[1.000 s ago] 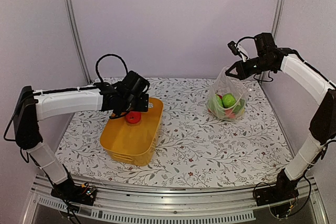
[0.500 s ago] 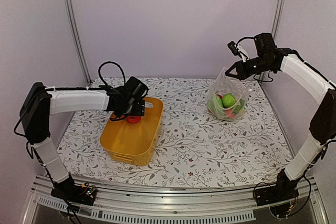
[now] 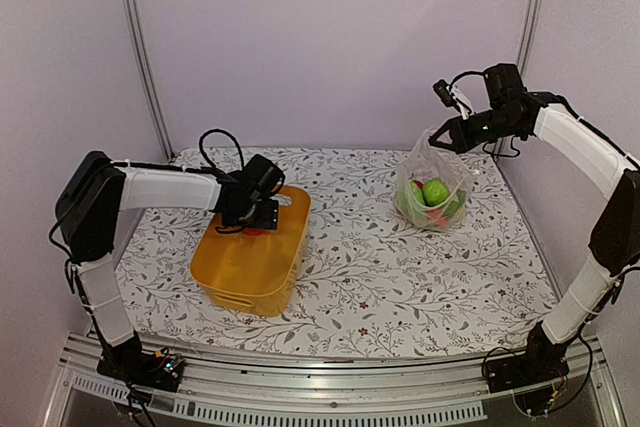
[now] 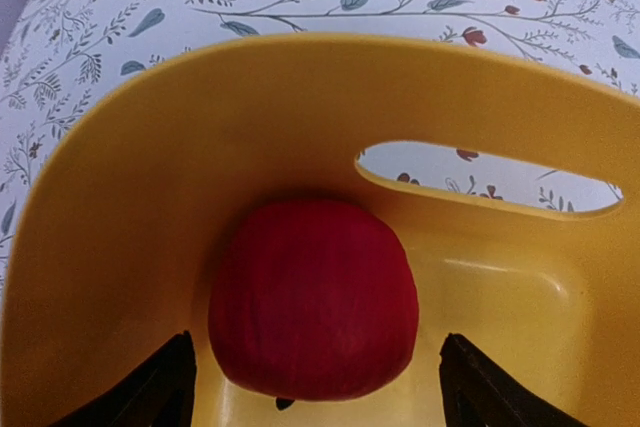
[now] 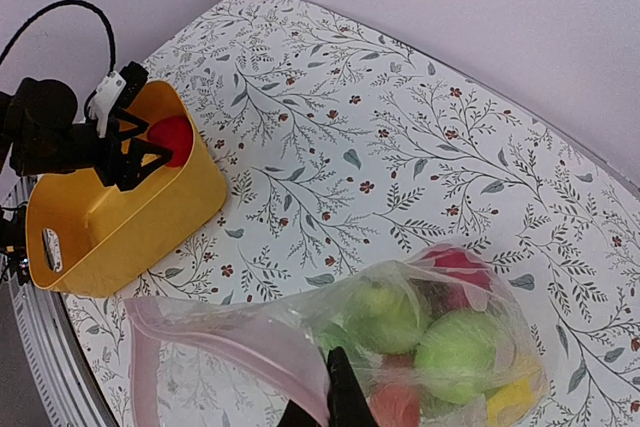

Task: Place the food in the zip-top bag and seal the zipper
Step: Pick up the fake fruit from the bin.

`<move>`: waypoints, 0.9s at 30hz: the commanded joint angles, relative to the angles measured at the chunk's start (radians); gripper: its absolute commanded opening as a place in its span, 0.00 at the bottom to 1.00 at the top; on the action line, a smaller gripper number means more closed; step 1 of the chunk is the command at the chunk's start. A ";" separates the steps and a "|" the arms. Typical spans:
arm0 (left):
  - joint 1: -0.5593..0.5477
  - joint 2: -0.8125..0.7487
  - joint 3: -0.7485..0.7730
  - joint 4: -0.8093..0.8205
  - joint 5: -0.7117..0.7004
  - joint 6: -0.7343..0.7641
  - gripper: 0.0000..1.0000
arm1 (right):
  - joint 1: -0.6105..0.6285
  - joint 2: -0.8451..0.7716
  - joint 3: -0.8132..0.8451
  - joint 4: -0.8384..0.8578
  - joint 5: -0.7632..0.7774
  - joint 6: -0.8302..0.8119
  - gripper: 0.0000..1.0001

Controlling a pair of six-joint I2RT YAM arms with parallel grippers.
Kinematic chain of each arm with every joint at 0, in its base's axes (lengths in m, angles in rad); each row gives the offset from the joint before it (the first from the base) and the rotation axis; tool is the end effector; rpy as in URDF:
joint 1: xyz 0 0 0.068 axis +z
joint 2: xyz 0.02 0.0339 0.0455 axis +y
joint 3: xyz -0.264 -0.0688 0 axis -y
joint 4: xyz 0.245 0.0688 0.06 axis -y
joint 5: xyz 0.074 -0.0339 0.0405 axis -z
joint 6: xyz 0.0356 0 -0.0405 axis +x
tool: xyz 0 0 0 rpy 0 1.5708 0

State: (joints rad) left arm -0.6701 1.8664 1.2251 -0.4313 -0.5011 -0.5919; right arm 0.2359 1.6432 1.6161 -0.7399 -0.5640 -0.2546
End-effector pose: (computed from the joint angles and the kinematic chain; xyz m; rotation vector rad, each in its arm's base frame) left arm 0.3080 -0.2222 0.1751 -0.0636 2.4545 0.1386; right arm 0.3461 0.1028 0.3579 -0.8184 2.1241 0.6456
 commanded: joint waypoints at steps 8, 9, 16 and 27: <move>0.039 0.101 0.074 0.008 0.022 0.024 0.85 | 0.010 0.015 -0.015 -0.009 -0.006 -0.012 0.00; 0.039 0.108 0.078 0.007 0.021 0.024 0.85 | 0.011 0.015 -0.016 -0.010 -0.005 -0.013 0.00; 0.044 0.139 0.089 0.014 0.030 0.027 0.82 | 0.013 0.013 -0.019 -0.010 -0.001 -0.014 0.00; 0.039 0.090 0.070 0.012 0.042 0.035 0.72 | 0.014 0.012 -0.021 -0.010 0.003 -0.015 0.00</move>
State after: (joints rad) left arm -0.6399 1.9900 1.2945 -0.4240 -0.4747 -0.5648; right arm 0.2432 1.6432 1.6112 -0.7403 -0.5636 -0.2619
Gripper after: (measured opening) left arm 0.743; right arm 0.003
